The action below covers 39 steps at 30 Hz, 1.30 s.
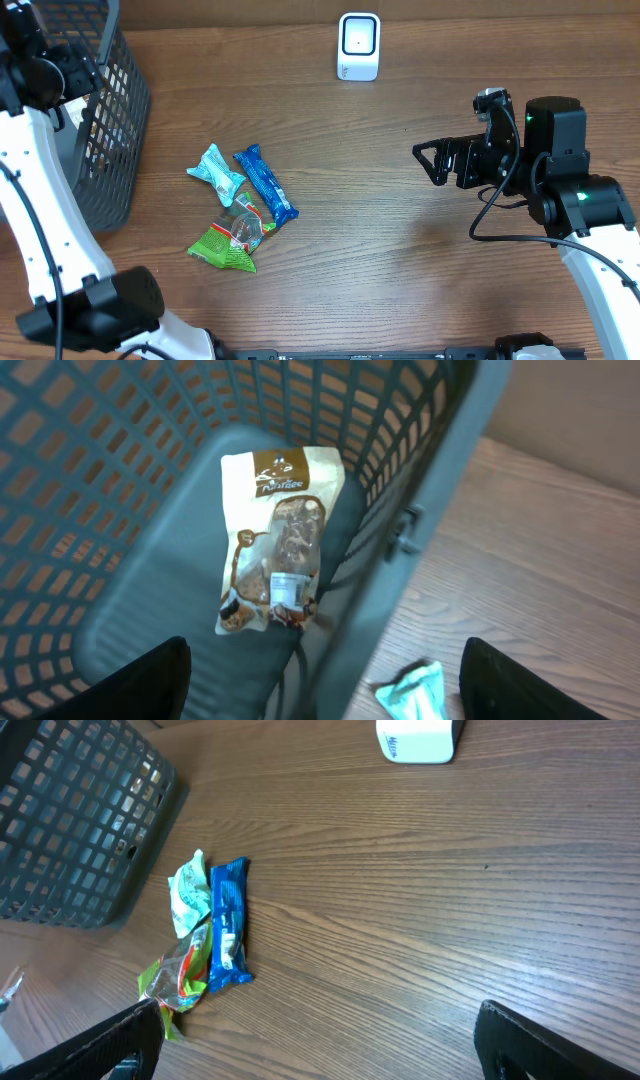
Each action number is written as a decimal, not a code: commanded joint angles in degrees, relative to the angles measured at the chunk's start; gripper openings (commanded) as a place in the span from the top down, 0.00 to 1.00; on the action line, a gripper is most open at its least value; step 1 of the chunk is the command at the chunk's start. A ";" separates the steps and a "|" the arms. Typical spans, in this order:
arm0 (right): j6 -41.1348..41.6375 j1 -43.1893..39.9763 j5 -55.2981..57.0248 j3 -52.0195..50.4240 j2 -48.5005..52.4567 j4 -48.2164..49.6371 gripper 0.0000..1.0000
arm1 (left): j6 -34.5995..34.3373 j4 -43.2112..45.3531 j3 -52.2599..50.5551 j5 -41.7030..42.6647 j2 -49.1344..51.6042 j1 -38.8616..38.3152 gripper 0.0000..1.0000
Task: Scan the item barcode
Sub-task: 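Reach into the basket and grasp the cream-brown Nutree bag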
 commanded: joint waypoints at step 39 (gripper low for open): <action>-0.44 0.28 0.11 1.38 -0.15 -2.67 0.00 | 3.15 4.35 1.81 -0.28 25.09 -0.42 0.20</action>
